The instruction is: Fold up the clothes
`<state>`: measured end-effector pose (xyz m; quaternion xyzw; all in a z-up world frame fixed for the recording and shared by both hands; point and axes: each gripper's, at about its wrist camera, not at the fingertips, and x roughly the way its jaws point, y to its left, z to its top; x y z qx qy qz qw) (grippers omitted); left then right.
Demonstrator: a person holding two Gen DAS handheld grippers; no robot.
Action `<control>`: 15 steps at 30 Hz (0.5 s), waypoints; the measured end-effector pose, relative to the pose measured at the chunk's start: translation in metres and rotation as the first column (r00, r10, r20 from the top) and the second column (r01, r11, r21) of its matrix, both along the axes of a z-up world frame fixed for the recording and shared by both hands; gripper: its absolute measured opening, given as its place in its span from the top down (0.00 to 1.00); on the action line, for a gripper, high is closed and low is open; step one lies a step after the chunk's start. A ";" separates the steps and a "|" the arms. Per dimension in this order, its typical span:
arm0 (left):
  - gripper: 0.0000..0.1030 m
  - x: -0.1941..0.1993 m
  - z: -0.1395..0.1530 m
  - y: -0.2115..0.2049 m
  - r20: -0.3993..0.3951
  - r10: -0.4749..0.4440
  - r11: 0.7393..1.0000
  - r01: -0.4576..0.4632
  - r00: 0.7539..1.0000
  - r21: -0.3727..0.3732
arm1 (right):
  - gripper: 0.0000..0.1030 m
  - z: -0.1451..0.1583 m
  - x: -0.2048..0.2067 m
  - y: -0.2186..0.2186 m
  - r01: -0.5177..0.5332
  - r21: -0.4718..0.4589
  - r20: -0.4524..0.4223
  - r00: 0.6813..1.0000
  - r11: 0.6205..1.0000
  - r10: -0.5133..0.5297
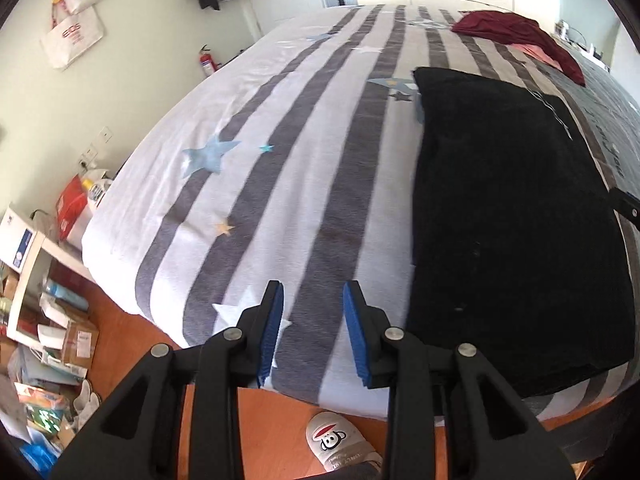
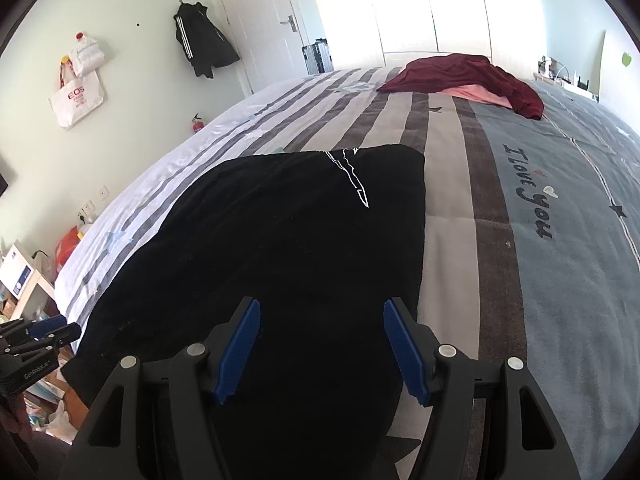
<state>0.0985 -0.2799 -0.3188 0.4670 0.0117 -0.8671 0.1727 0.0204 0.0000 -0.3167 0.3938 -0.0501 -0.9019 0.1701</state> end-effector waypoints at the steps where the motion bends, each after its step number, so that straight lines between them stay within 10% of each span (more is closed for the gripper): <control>1: 0.72 0.001 0.006 -0.005 -0.034 0.004 1.000 -0.003 0.999 0.028 | 0.41 0.000 -0.001 0.000 0.002 -0.003 0.002 1.000 1.000 -0.002; 6: 0.72 -0.010 0.032 0.008 -0.169 -0.070 0.991 0.087 0.983 0.097 | 0.41 0.000 -0.002 -0.004 -0.010 -0.008 0.003 1.000 1.000 0.010; 15: 0.72 -0.065 -0.003 0.071 -0.150 -0.252 0.942 0.278 0.956 0.189 | 0.40 -0.032 0.019 -0.029 -0.096 0.029 0.060 0.994 0.995 0.094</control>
